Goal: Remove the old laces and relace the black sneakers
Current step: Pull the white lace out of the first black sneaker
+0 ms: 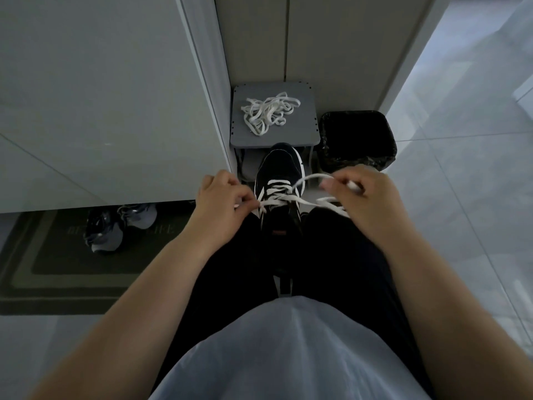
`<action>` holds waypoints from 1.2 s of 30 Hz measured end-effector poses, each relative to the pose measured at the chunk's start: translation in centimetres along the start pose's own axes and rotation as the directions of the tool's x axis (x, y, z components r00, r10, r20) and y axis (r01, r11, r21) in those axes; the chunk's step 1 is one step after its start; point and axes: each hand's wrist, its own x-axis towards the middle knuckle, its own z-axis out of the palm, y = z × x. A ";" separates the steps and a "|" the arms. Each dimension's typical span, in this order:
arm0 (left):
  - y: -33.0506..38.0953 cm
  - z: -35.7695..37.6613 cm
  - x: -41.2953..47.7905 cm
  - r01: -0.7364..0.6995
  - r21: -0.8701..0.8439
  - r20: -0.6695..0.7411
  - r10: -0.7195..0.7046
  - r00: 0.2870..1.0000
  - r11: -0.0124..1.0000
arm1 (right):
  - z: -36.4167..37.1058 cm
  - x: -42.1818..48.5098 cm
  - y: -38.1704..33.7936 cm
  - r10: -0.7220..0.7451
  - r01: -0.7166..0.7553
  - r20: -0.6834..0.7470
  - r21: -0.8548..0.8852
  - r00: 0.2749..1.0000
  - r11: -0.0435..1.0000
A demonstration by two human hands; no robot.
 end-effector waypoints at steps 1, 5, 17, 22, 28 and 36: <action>0.4 -0.3 0.0 -0.041 -0.035 -0.038 0.039 0.998 0.999 | -0.6 -0.1 -0.5 -0.016 0.018 0.067 -0.023 0.998 1.000; 2.3 -1.8 -0.6 -0.225 -0.167 -0.147 0.202 0.968 0.960 | -1.5 -0.7 -0.5 0.048 0.080 0.401 -0.298 0.915 0.951; 0.6 1.4 -0.7 -0.130 0.174 0.214 0.091 0.973 0.976 | 4.1 1.4 2.2 0.179 -0.050 0.307 -0.385 0.935 0.921; 0.6 1.0 0.0 -0.116 0.122 0.090 0.106 0.990 0.986 | 4.3 1.9 2.8 0.157 -0.103 0.160 -0.303 0.975 0.947; 0.7 2.4 2.3 0.098 -0.245 0.107 -0.074 0.992 0.965 | 5.2 2.9 2.0 0.120 -0.053 0.203 -0.309 0.972 0.950; 1.2 3.2 2.5 0.207 -0.299 0.130 -0.176 0.976 0.931 | 7.0 2.8 2.7 0.176 -0.145 0.115 -0.239 0.978 0.960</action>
